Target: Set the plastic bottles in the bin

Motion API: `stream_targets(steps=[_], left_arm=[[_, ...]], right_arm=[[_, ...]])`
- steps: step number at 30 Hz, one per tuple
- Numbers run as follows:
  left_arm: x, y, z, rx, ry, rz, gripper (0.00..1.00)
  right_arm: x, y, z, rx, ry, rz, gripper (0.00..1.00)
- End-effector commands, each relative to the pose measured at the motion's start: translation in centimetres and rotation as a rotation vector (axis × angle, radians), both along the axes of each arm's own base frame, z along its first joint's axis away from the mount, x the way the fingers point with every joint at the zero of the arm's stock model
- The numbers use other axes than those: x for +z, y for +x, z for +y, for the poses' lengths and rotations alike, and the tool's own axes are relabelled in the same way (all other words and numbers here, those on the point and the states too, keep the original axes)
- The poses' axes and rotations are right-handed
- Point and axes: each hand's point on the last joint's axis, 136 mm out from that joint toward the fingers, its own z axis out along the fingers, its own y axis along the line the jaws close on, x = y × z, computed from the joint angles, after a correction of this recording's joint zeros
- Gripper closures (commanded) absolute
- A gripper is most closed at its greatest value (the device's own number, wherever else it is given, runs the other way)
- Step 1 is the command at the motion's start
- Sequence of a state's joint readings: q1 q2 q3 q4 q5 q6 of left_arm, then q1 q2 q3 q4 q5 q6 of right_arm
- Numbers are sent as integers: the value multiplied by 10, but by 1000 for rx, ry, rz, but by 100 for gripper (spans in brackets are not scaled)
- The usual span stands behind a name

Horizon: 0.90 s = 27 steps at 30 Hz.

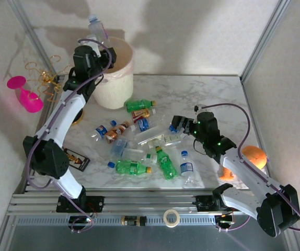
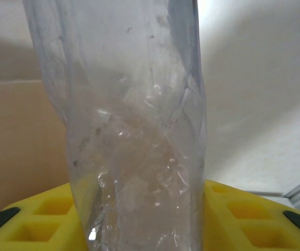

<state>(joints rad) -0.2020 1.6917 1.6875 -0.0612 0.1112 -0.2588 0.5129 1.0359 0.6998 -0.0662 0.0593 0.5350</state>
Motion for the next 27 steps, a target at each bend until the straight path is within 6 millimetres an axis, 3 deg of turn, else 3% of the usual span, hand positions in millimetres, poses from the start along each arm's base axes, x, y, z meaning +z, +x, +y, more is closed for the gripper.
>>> stream_targets(steps=[1,9,11,13,16,18,23,27], left_arm=[[-10,10,10,14,-10,49,57],[-36,33,20,24,-10,135,54],[-40,35,20,28,-11,145,46],[-41,35,21,36,-17,147,31],[-35,34,21,35,-35,133,13],[-27,32,19,27,-47,115,8],[-9,26,16,12,-63,76,1],[5,16,14,-1,-62,48,0]], right_arm=[[-1,-6,3,39,4,-26,1],[-9,-12,6,66,-5,-10,1],[-10,-13,4,58,-7,-14,1],[-10,-13,2,48,-4,-18,1],[-13,-13,-3,13,0,-1,1],[-15,-13,-3,9,-3,9,1],[-21,-10,-3,-3,-9,33,1],[-22,-8,0,4,-11,39,1]])
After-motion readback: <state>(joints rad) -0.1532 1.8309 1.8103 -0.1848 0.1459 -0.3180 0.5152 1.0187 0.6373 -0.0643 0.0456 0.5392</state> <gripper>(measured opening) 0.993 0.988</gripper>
